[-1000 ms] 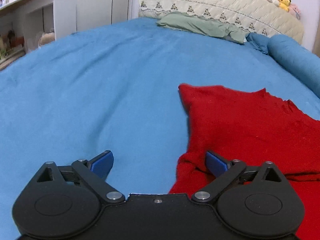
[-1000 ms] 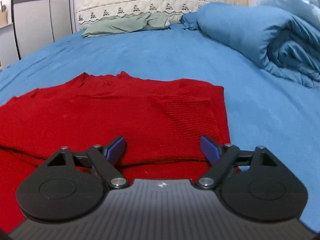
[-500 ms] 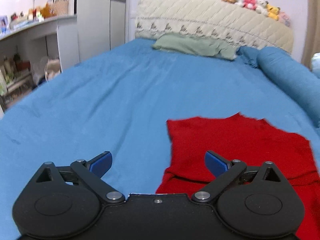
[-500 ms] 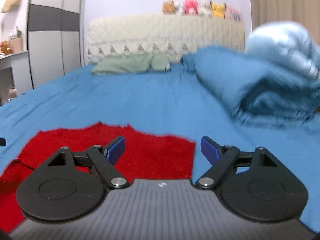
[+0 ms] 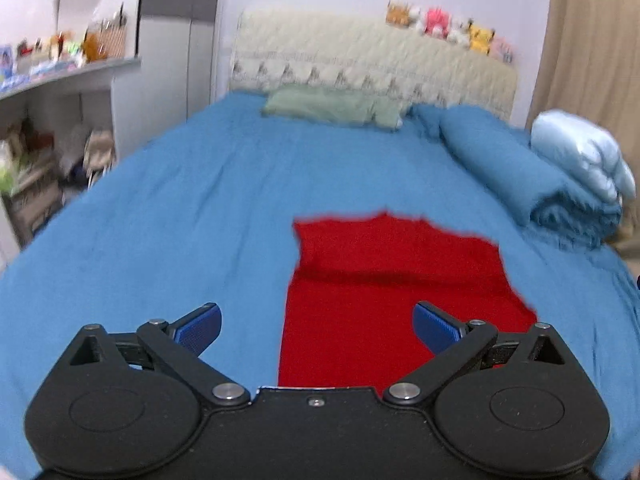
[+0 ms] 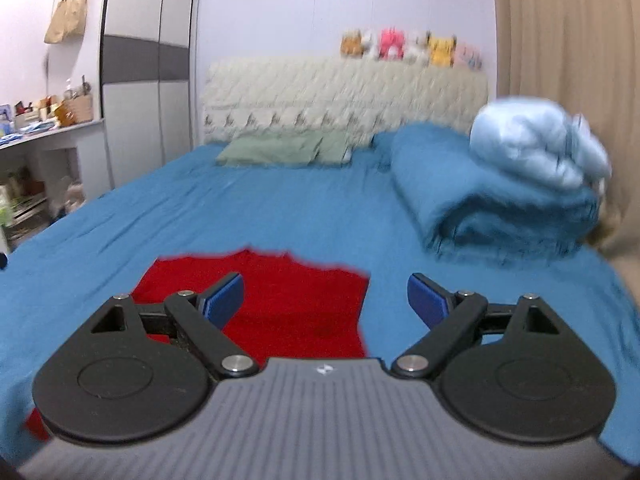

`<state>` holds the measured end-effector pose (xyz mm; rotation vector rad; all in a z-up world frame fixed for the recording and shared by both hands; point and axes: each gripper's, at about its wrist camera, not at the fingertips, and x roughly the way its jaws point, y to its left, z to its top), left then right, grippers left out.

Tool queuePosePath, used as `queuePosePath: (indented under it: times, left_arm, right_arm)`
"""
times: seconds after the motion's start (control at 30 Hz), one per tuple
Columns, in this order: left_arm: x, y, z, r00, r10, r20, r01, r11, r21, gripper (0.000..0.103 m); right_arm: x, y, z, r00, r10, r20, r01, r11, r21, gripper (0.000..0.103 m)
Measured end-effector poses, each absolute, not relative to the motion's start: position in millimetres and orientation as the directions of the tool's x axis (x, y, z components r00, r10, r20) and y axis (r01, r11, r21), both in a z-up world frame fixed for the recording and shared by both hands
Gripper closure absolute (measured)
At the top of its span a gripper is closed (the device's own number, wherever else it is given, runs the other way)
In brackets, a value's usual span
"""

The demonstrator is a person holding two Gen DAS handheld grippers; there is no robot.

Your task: Fold small clothes

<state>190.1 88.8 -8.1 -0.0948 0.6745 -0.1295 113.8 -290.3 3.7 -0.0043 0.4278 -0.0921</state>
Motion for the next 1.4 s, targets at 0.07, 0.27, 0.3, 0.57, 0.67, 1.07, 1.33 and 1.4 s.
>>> queuePosePath:
  times: [0.07, 0.27, 0.3, 0.57, 0.67, 1.07, 1.33, 1.4]
  left_arm:
    - [172.9, 94.6, -34.1, 0.738, -0.149, -0.657, 0.070, 0.987, -0.146, 0.002]
    - [141.2, 112.7, -118.4, 0.626, -0.182, -0.758, -0.055, 0.960, -0.275, 0.029]
    - [141.0, 112.2, -131.3, 0.606, -0.189, -0.773, -0.068, 0.955, -0.287, 0.034]
    - [152.9, 97.2, -158.7, 0.608, -0.205, -0.767, -0.035, 0.958, -0.283, 0.039]
    - [151.2, 97.0, -166.7, 0.607, -0.188, -0.772, -0.044, 0.962, -0.269, 0.041]
    - [148.5, 102.1, -175.7, 0.612, -0.162, -0.774, -0.072, 0.963, -0.259, 0.047]
    - [147.8, 105.7, -173.4, 0.582, -0.206, -0.787, -0.070, 0.951, -0.301, 0.098]
    - [147.3, 105.3, -170.0, 0.583, -0.203, -0.787, -0.070, 0.952, -0.298, 0.098]
  right_arm:
    - [94.0, -287.8, -15.0, 0.890, -0.084, -0.448, 0.078, 0.996, -0.033, 0.000]
    - [52.3, -287.7, -89.5, 0.834, -0.062, -0.548, 0.109, 0.993, 0.054, 0.001]
    - [49.3, -288.9, -101.1, 0.821, -0.073, -0.567, 0.133, 0.989, 0.065, 0.002]
    - [35.5, -298.1, -159.3, 0.743, -0.114, -0.660, 0.249, 0.962, 0.114, 0.009]
    - [36.7, -298.3, -172.6, 0.721, -0.128, -0.681, 0.268, 0.958, 0.104, 0.013]
    - [42.5, -303.0, -194.7, 0.696, -0.089, -0.712, 0.286, 0.944, 0.162, 0.032]
    - [45.7, -302.3, -194.9, 0.698, -0.063, -0.713, 0.273, 0.944, 0.183, 0.075]
    - [46.5, -302.1, -193.6, 0.700, -0.064, -0.711, 0.279, 0.941, 0.190, 0.080]
